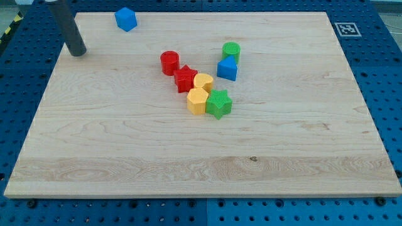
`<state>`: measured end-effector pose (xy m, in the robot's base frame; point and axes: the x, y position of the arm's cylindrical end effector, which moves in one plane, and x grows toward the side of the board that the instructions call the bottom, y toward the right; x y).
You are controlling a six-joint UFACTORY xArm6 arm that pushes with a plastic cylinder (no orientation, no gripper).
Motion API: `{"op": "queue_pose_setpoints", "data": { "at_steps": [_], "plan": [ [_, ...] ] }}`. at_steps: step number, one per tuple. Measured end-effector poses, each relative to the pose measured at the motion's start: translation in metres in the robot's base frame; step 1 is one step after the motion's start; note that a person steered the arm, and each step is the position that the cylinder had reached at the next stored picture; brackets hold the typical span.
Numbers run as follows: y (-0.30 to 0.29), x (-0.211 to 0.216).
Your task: Point your arm at the bottom left of the blue cube
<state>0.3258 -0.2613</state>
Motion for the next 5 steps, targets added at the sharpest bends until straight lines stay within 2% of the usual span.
{"op": "queue_pose_setpoints", "data": {
  "at_steps": [2, 4, 5],
  "plan": [
    [0.000, 0.011],
    [0.000, 0.054],
    [0.000, 0.057]
  ]
}}
